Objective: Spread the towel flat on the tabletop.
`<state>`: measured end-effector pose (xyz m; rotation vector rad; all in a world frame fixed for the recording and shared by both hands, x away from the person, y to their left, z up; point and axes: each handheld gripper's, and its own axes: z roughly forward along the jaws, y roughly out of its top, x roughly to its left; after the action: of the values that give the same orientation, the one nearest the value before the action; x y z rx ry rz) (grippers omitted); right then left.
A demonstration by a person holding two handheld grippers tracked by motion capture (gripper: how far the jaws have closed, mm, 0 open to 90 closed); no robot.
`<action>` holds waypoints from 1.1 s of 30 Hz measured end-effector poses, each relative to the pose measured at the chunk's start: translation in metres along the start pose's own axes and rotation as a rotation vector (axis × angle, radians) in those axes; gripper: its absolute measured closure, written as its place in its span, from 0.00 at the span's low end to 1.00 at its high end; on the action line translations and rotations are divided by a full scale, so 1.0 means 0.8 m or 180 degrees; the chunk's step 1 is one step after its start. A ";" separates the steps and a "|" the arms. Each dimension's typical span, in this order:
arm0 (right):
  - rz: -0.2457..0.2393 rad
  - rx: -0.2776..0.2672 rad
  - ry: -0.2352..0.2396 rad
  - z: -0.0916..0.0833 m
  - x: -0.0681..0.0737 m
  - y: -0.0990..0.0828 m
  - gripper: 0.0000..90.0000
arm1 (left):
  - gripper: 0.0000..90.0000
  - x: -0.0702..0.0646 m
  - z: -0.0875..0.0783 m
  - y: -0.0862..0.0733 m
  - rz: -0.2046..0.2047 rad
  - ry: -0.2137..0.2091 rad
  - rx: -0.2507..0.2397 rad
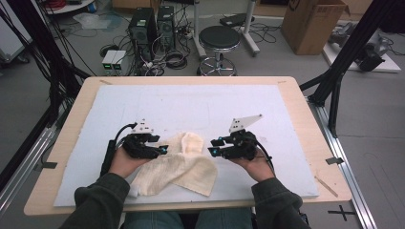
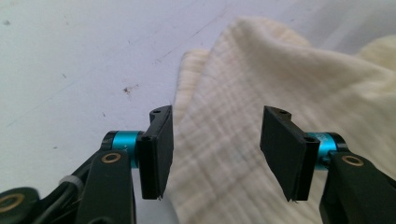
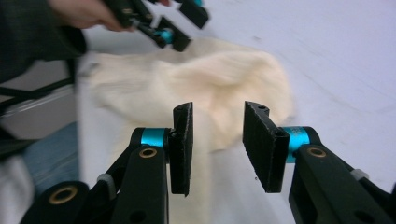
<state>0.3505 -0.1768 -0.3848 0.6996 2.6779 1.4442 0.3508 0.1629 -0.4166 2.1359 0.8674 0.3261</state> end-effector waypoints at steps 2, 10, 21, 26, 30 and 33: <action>0.0055 0.0170 -0.0118 0.018 -0.008 -0.002 0.70 | 0.54 0.004 0.012 -0.003 -0.0048 0.0021 0.0119; 0.0244 0.0490 -0.0166 0.076 -0.028 -0.014 0.65 | 0.95 0.007 0.008 -0.005 0.0045 -0.0064 0.0086; 0.0019 0.0666 -0.0391 0.065 -0.019 0.010 0.97 | 0.97 -0.002 -0.011 0.000 0.0118 -0.0064 -0.0205; -0.0241 0.0664 -0.0857 0.032 -0.020 0.053 0.97 | 0.97 0.000 -0.015 0.001 0.0047 -0.0025 -0.0279; -0.0274 0.0476 -0.1176 0.038 -0.043 0.077 0.82 | 0.97 0.015 -0.013 -0.002 -0.0091 0.0149 -0.0183; 0.0055 0.0402 -0.0836 0.056 -0.064 0.066 0.74 | 0.97 0.030 -0.010 -0.009 -0.0210 0.0280 -0.0030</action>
<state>0.4265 -0.1366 -0.3784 0.8559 2.5793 1.1046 0.3609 0.1870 -0.4184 2.0924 0.9824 0.3917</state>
